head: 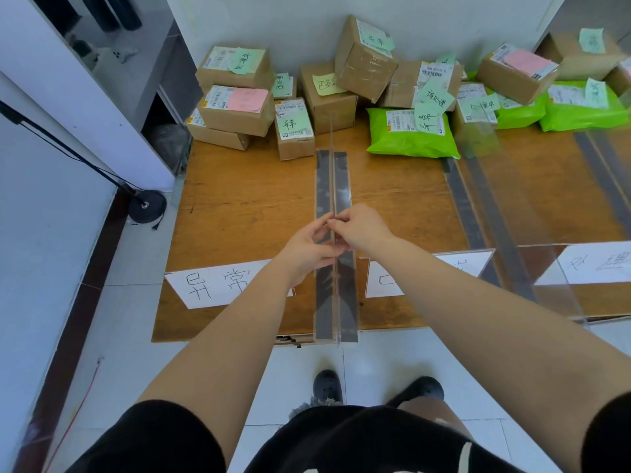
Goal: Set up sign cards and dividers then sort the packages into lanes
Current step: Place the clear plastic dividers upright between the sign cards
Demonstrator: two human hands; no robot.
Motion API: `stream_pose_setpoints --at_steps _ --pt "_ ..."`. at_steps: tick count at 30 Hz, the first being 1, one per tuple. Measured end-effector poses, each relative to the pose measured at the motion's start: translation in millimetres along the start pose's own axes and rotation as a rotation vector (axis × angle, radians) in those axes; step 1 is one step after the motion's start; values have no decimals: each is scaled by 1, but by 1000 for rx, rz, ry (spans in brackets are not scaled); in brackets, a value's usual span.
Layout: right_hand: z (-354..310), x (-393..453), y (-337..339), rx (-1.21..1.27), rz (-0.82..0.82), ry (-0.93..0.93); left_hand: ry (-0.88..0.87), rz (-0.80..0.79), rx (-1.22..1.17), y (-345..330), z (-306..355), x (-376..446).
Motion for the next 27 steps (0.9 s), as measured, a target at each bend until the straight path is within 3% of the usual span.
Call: stream_pose_setpoints --at_steps 10,17,22,27 --pt "7 20 9 16 11 51 -18 85 -120 -13 9 13" --pt "5 26 13 -20 -36 70 -28 143 -49 -14 14 17" --pt "8 16 23 -67 -10 64 -164 355 329 -22 32 16" --pt "52 -17 79 -108 258 119 -505 386 789 -60 56 18"
Point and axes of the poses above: each hand's wrist, its own x-axis towards the middle knuckle, its own y-axis out of the back of the hand, z = x × y, the point moved 2 cm from there along x, towards the middle knuckle, and after that the axes turned 5 degrees about -x, right-handed, at the moved point
